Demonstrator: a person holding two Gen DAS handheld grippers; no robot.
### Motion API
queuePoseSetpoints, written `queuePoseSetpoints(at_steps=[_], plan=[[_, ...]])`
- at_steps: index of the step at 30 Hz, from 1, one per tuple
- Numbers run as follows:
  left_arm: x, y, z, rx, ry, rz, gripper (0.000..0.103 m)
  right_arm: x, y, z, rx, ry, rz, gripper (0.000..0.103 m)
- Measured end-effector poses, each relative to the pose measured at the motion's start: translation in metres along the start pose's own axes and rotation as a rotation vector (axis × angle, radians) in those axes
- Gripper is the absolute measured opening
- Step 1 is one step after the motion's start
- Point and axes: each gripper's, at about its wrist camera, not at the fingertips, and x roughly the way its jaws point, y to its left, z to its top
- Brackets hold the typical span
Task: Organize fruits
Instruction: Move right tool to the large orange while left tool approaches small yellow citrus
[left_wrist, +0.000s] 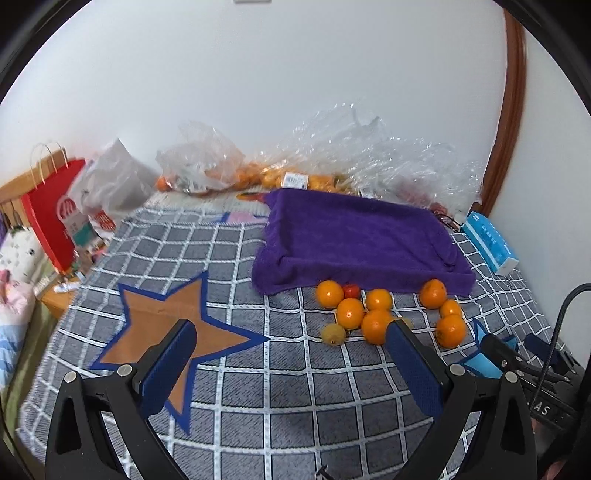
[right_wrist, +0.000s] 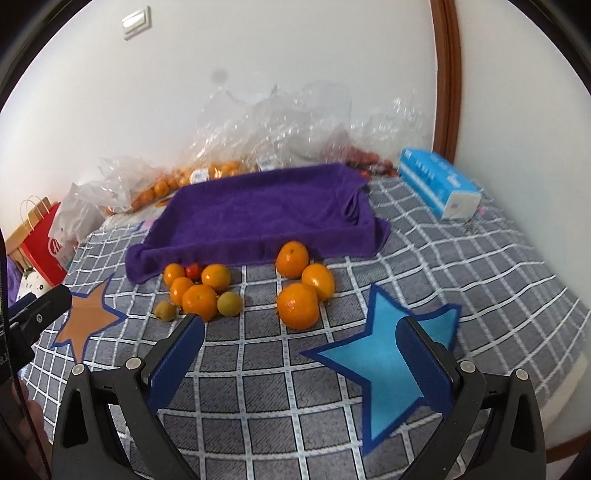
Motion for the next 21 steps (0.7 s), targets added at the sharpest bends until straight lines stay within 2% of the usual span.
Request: queuePoseSetpoints(at_steps=[8, 12, 15, 18, 21], plan=[[0.043, 0.007, 0.001, 0.028, 0.063, 0.014, 0.101, 0.046, -0.013, 0.003, -0.018, 0.078, -0.043, 0.098], [0.061, 0.014, 0.003, 0.021, 0.095, 0.025, 0.093, 0.061, -0.022, 0.002, -0.001, 0.089, -0.053, 0.094], [0.069, 0.02, 0.004, 0.001, 0.103, -0.004, 0.093, 0.075, -0.027, 0.002, 0.027, 0.117, -0.021, 0.089], [0.078, 0.023, 0.003, -0.018, 0.121, -0.031, 0.093, 0.084, -0.03, 0.002, 0.072, 0.13, 0.064, 0.084], [0.088, 0.021, 0.001, -0.02, 0.151, -0.052, 0.093, 0.09, -0.024, 0.002, 0.078, 0.131, 0.099, 0.081]])
